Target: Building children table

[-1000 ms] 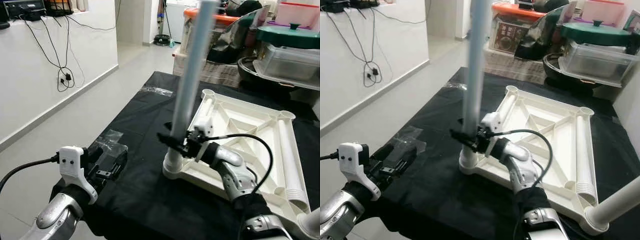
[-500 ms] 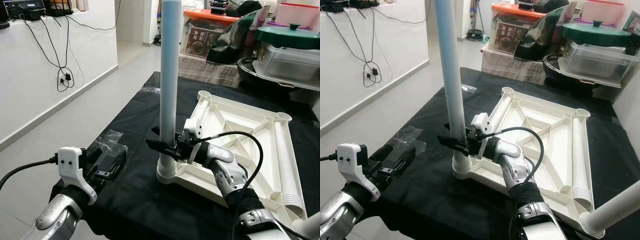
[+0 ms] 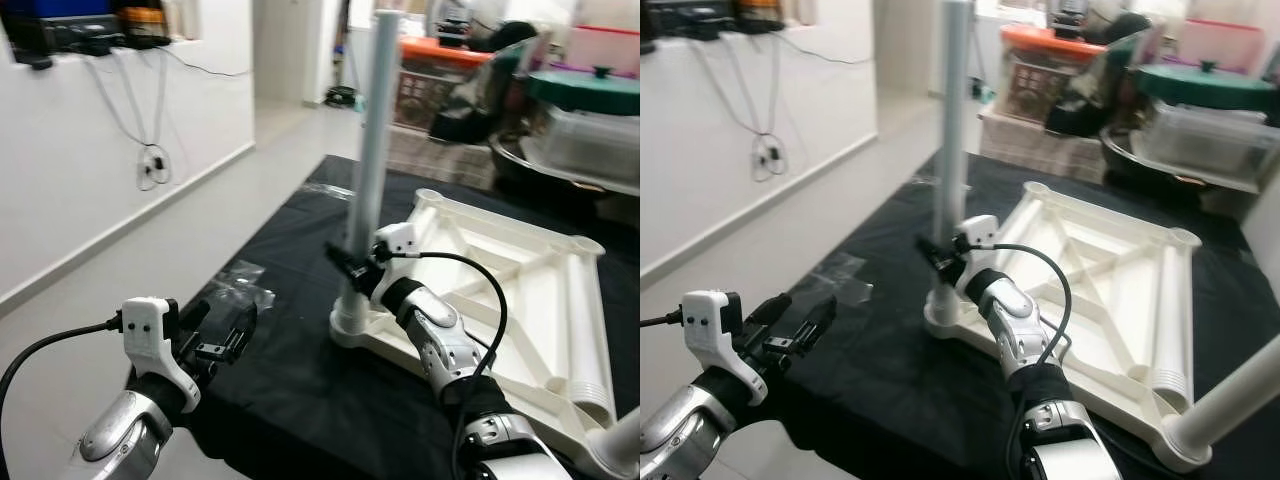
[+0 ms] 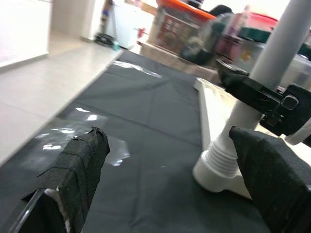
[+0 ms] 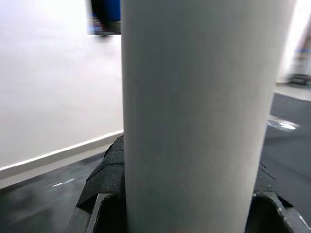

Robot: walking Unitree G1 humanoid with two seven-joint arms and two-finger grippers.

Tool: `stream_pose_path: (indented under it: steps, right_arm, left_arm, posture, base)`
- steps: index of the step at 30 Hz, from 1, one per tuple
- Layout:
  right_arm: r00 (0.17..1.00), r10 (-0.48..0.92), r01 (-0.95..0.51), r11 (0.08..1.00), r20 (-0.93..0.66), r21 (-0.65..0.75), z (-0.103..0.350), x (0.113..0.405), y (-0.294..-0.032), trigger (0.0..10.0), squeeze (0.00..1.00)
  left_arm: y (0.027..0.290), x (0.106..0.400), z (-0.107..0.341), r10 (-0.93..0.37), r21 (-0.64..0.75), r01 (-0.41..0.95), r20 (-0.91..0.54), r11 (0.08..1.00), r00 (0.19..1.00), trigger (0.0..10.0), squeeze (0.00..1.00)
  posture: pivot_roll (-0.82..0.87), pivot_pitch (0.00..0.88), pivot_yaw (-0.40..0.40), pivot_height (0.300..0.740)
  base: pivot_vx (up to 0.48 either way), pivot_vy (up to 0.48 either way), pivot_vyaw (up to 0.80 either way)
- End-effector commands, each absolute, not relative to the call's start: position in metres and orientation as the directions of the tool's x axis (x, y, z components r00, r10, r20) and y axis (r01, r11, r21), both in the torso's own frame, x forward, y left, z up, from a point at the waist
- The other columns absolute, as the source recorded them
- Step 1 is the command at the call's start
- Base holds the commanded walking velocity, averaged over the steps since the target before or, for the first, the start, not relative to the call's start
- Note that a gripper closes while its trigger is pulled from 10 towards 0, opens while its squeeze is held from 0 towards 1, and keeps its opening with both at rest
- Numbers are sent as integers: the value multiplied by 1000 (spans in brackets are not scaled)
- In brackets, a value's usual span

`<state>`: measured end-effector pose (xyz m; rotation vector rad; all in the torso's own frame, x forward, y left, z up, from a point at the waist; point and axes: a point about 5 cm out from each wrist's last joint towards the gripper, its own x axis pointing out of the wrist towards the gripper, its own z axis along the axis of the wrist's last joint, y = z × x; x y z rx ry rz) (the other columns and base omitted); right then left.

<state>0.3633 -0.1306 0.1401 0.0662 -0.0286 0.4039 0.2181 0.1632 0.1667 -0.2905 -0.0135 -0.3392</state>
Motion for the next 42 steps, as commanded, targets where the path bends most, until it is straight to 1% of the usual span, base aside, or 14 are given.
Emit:
stream_pose_path:
  steps: [1, 2, 3, 4, 6, 8, 12, 16, 19, 28, 30, 32, 35, 42]
  right_arm:
    - [990, 95, -92, 995, -102, 35, 100, 350, -171, 0, 0]
    - [990, 95, -92, 995, -102, 35, 100, 350, -171, 0, 0]
    - [995, 32, -30, 999, -92, 23, 99, 347, -178, 0, 0]
    - [995, 32, -30, 999, -92, 23, 99, 347, -178, 0, 0]
    - [996, -75, 75, 997, -54, 0, 101, 343, -185, 0, 0]
    - [996, -75, 75, 997, -54, 0, 101, 343, -185, 0, 0]
    - [991, -133, 133, 991, -16, -6, 105, 342, -185, 0, 0]
    - [982, -186, 186, 982, 28, -7, 111, 343, -177, 0, 0]
    - [982, -186, 186, 982, 28, -7, 111, 343, -177, 0, 0]
    - [965, -263, 262, 965, 15, 9, 108, 341, -175, 0, 0]
    - [944, -330, 330, 944, 28, 19, 109, 338, -180, 0, 0]
    - [944, -330, 330, 944, 28, 19, 109, 338, -180, 0, 0]
    - [917, -389, 388, 921, 83, 32, 115, 334, -184, 0, 0]
    - [892, -445, 444, 896, 84, 34, 116, 335, -190, 0, 0]
  left_arm:
    - [163, 219, 164, -327, -275, 329, 52, 904, 943, 10000, 0]
    - [163, 219, 164, -327, -275, 329, 52, 904, 943, 10000, 0]
    - [163, 220, 164, -327, -273, 328, 51, 904, 944, 10000, 0]
    - [163, 220, 164, -327, -273, 328, 51, 904, 944, 10000, 0]
    - [163, 222, 163, -323, -272, 323, 49, 906, 945, 10000, 0]
    - [163, 222, 163, -323, -272, 323, 49, 906, 945, 10000, 0]
    - [164, 223, 162, -316, -271, 317, 50, 909, 947, 10000, 0]
    - [165, 224, 162, -303, -266, 305, 50, 914, 952, 10000, 0]
    - [165, 224, 162, -303, -266, 305, 50, 914, 952, 10000, 0]
    - [166, 226, 161, -294, -265, 295, 44, 918, 955, 10000, 0]
    - [167, 227, 160, -285, -263, 286, 41, 922, 958, 10000, 0]
    - [167, 227, 160, -285, -263, 286, 41, 922, 958, 10000, 0]
    - [169, 228, 160, -278, -261, 279, 42, 924, 960, 10000, 0]
    - [169, 229, 159, -271, -260, 272, 41, 927, 962, 10000, 0]
  posture:
    - [89, 0, -94, 740]
    - [89, 0, -94, 740]
    - [85, 0, -93, 740]
    - [85, 0, -93, 740]
    - [82, 0, -92, 740]
    - [82, 0, -92, 740]
    - [85, 0, -95, 740]
    - [91, 0, -96, 740]
    - [91, 0, -96, 740]
    - [90, 0, -92, 740]
    - [86, 0, -88, 740]
    - [86, 0, -88, 740]
    - [87, 0, -85, 740]
    - [83, 0, -84, 740]
  base:
    - [0, 0, 0]
    - [0, 0, 0]
    - [0, 0, 0]
    - [0, 0, 0]
    - [0, 0, 0]
    - [0, 0, 0]
    - [0, 0, 0]
    - [0, 0, 0]
    - [0, 0, 0]
    - [0, 0, 0]
    - [0, 0, 0]
    - [0, 0, 0]
    - [0, 0, 0]
    - [0, 0, 0]
